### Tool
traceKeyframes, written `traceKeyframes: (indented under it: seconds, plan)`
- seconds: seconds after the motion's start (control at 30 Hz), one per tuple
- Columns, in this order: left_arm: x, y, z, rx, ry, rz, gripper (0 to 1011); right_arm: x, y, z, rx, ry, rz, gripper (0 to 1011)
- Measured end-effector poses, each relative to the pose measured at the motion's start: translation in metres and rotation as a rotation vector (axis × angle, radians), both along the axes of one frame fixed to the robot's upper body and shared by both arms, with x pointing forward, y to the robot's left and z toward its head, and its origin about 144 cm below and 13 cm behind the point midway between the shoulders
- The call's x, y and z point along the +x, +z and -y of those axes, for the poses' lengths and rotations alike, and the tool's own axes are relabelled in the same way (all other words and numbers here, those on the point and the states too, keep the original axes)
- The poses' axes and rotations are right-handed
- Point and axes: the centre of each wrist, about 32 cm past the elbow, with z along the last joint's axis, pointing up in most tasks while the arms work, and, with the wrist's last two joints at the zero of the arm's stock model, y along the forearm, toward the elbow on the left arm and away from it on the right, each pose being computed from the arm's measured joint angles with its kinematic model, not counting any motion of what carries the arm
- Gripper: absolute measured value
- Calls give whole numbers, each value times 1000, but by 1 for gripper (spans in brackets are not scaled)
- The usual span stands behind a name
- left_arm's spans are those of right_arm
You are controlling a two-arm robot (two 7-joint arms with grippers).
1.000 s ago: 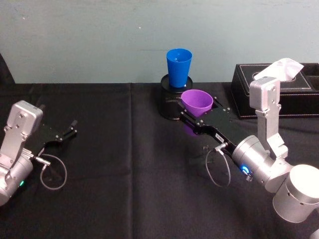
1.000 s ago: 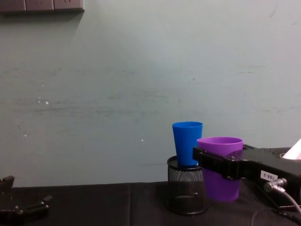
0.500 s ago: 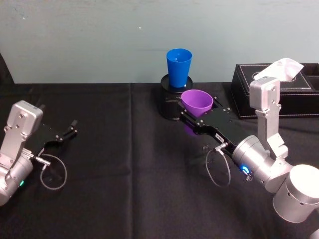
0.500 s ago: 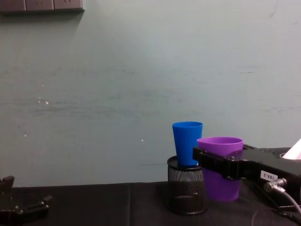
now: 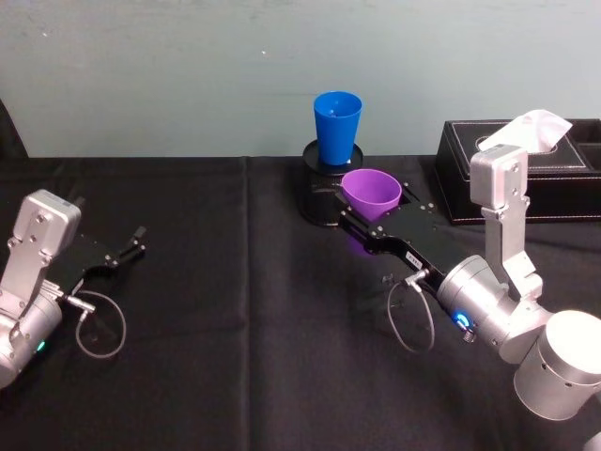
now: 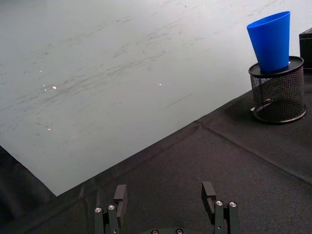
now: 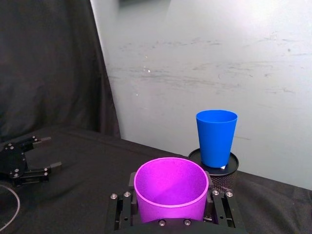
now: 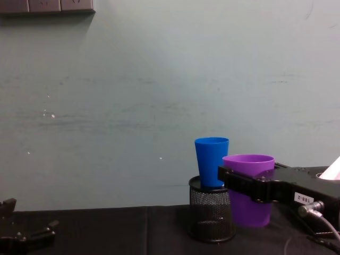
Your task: Pick up one cup with a gripper and tap it against the other cup.
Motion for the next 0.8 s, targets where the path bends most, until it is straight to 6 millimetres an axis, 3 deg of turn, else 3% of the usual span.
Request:
traceKeyframes:
  seconds: [0.8]
  plan:
    - [0, 0, 0, 0, 0, 0, 1000, 0, 0, 0, 0, 0, 0, 738]
